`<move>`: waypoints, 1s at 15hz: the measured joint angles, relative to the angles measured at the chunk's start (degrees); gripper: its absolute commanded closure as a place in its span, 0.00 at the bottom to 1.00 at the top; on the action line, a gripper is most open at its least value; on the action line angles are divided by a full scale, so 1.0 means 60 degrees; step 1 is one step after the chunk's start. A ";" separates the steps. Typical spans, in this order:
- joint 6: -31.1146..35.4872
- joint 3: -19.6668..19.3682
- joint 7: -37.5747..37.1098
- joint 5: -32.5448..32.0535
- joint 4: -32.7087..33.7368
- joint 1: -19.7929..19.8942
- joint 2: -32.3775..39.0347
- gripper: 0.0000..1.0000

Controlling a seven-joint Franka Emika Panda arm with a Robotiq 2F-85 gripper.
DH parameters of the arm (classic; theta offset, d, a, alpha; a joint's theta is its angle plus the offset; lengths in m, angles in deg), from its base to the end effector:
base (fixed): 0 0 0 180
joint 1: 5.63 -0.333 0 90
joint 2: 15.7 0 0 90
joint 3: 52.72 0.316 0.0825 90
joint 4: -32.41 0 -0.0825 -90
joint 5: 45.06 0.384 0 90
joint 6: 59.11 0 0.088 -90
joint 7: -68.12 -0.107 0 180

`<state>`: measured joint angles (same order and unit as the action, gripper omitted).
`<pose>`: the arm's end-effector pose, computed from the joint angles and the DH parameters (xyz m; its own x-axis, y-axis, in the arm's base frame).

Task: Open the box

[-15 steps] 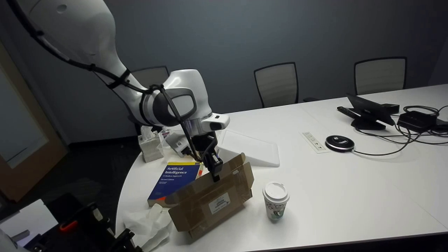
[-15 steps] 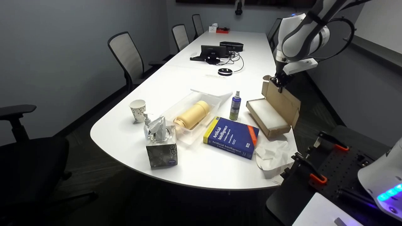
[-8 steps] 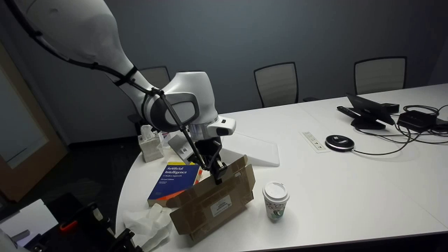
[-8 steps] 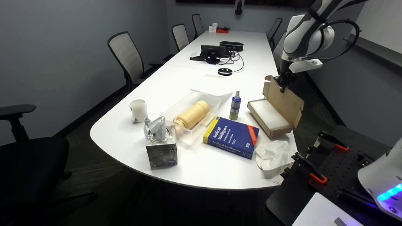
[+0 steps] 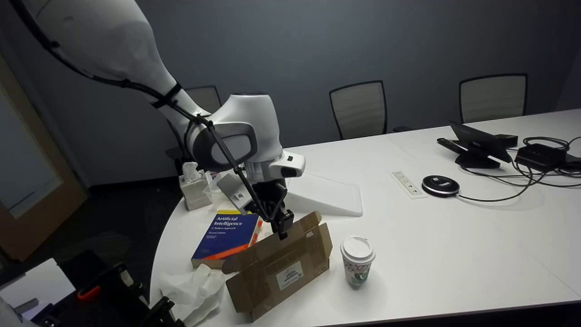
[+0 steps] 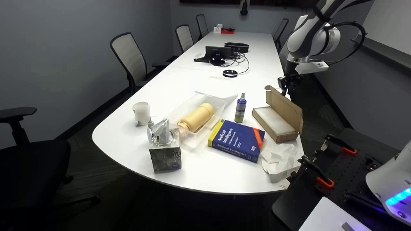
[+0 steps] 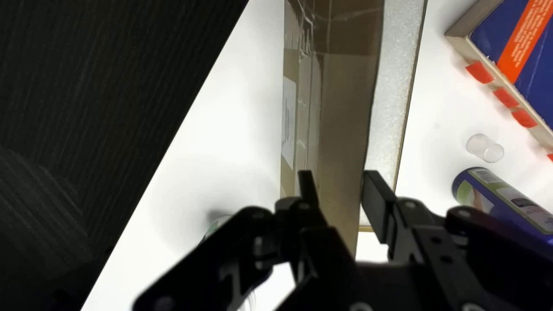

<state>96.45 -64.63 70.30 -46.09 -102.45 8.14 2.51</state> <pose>0.4658 -0.2268 0.2029 0.9275 -0.3710 0.0458 -0.3735 -0.9246 0.0745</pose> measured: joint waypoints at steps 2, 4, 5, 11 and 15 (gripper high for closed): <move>-0.0001 0.0030 0.0003 -0.0014 0.0018 -0.0016 -0.0016 0.17; -0.0012 0.0017 -0.0008 -0.0195 0.0027 -0.0084 -0.0110 0.02; -0.0049 -0.0025 -0.0058 -0.0417 0.0029 -0.0174 -0.0203 0.00; -0.1321 -0.0733 -0.2448 -0.3499 0.0073 -0.1464 -0.1218 0.00; -0.2834 -0.0420 -0.3804 -0.4584 0.0149 -0.1913 -0.2023 0.00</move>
<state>79.44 -67.15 47.48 -73.59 -101.55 -3.34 -9.63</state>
